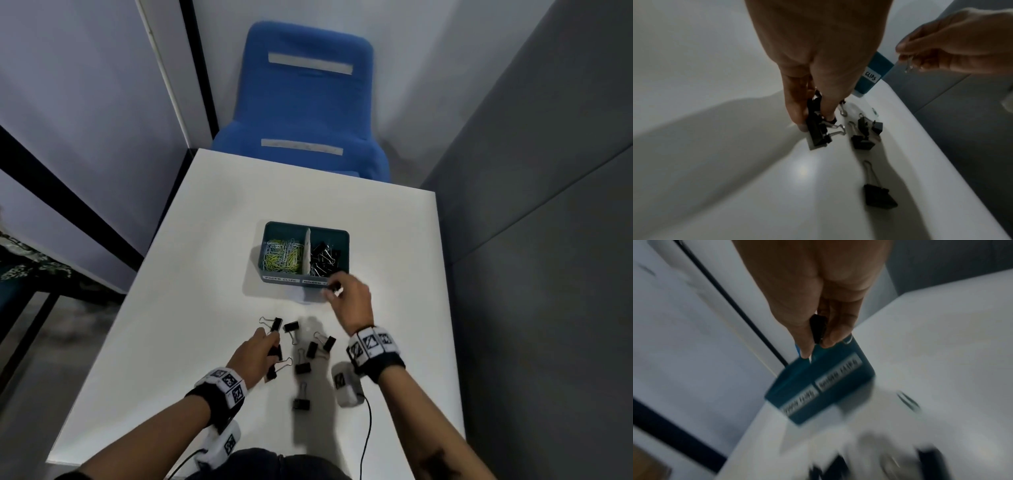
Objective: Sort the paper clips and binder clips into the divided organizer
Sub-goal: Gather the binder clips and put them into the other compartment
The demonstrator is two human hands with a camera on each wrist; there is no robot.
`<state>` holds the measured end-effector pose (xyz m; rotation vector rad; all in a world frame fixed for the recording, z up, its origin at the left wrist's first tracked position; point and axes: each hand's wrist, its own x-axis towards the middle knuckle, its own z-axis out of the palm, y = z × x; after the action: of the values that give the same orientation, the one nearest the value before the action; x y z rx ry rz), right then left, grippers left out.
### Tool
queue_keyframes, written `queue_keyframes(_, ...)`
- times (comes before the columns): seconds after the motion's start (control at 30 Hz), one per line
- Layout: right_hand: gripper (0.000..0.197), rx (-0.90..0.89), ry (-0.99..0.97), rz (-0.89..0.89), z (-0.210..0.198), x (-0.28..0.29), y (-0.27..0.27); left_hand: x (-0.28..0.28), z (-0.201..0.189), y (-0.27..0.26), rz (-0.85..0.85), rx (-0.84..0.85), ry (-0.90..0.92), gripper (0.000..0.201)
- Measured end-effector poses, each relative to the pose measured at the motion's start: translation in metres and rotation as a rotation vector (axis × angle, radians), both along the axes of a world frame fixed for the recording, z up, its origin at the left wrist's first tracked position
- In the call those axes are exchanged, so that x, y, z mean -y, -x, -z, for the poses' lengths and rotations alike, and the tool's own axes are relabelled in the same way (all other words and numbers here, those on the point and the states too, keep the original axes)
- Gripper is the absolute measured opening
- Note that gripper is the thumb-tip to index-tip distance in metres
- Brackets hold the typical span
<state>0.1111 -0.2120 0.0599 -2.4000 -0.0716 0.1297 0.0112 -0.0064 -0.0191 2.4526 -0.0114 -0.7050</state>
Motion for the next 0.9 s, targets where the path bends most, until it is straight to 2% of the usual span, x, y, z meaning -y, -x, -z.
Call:
queue_keyframes(0.1,0.032,0.026,-0.169,0.038,-0.027,0.004,-0.035,0.009,-0.026,-0.018,0.037,0.116,0.033,0.018)
queue_keyframes(0.17,0.040,0.025,-0.159,0.063,-0.033,0.007,-0.049,0.019,-0.053,-0.041,0.039,0.214,0.092,0.013)
queue_keyframes(0.27,0.031,0.045,-0.077,0.117,-0.019,0.014,-0.050,0.034,-0.089,-0.083,-0.017,0.318,0.185,0.013)
queue_keyframes(0.33,0.027,0.028,-0.048,0.126,-0.003,0.016,-0.037,0.043,-0.104,-0.110,-0.050,0.337,0.222,0.022)
queue_keyframes(0.43,0.023,-0.065,0.021,0.082,0.021,0.017,-0.008,0.051,-0.115,-0.133,-0.037,0.354,0.231,0.047)
queue_keyframes(0.5,0.026,-0.144,0.112,-0.004,0.036,0.018,0.011,0.049,-0.109,-0.132,-0.029,0.354,0.229,0.050)
queue_keyframes(0.57,0.031,-0.217,0.226,-0.109,0.052,0.019,0.029,0.039,-0.091,-0.120,0.009,0.345,0.182,0.040)
queue_keyframes(0.67,0.036,-0.266,0.335,-0.199,0.068,0.019,0.050,0.014,-0.055,-0.091,0.140,0.246,-0.016,0.032)
queue_keyframes(0.8,0.038,-0.292,0.426,-0.285,0.082,0.013,0.072,-0.011,-0.017,-0.058,0.262,0.008,-0.257,0.061)
queue_keyframes(0.9,0.034,-0.286,0.448,-0.302,0.090,0.002,0.083,-0.012,-0.004,-0.041,0.329,-0.025,-0.342,0.075)
